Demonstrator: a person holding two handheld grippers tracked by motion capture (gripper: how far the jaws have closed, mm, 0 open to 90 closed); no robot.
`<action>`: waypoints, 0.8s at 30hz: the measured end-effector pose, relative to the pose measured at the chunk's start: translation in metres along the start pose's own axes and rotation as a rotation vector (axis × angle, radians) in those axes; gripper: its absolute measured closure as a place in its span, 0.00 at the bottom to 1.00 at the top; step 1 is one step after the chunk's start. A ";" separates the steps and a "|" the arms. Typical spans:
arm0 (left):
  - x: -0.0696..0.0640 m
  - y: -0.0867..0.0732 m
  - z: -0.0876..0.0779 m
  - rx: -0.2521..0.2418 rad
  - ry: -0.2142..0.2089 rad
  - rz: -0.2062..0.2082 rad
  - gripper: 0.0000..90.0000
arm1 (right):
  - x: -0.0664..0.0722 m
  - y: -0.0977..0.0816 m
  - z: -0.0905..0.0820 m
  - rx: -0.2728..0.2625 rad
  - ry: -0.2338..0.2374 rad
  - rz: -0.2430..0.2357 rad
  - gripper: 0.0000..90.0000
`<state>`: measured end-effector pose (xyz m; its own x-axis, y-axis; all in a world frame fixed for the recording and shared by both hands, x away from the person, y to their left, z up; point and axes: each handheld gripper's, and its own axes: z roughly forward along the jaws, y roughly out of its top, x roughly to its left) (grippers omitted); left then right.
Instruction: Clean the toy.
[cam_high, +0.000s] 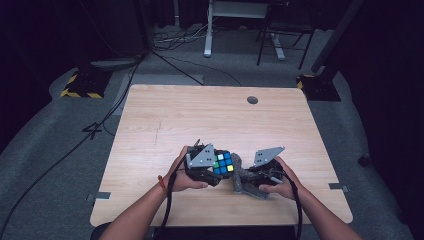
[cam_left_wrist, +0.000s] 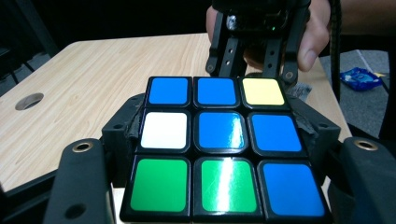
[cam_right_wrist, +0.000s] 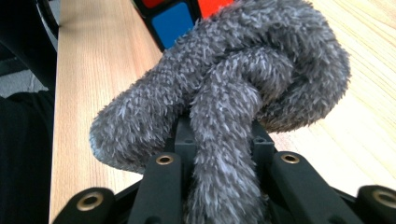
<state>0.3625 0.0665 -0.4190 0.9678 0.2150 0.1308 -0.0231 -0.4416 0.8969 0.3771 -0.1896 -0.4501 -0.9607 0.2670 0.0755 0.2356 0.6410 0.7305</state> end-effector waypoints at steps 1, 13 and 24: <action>-0.001 0.001 0.000 0.003 -0.009 0.010 0.37 | 0.000 -0.001 0.001 0.005 -0.004 0.001 0.81; 0.001 -0.011 0.014 0.095 -0.017 0.012 0.37 | -0.004 0.003 -0.022 -0.099 -0.062 -0.006 0.81; 0.010 -0.021 0.015 0.152 0.037 -0.002 0.37 | -0.011 0.001 -0.037 -0.127 -0.110 0.007 0.81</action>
<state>0.3770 0.0648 -0.4432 0.9578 0.2470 0.1472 0.0198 -0.5673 0.8233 0.3827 -0.2185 -0.4256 -0.9359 0.3522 0.0112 0.2148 0.5449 0.8105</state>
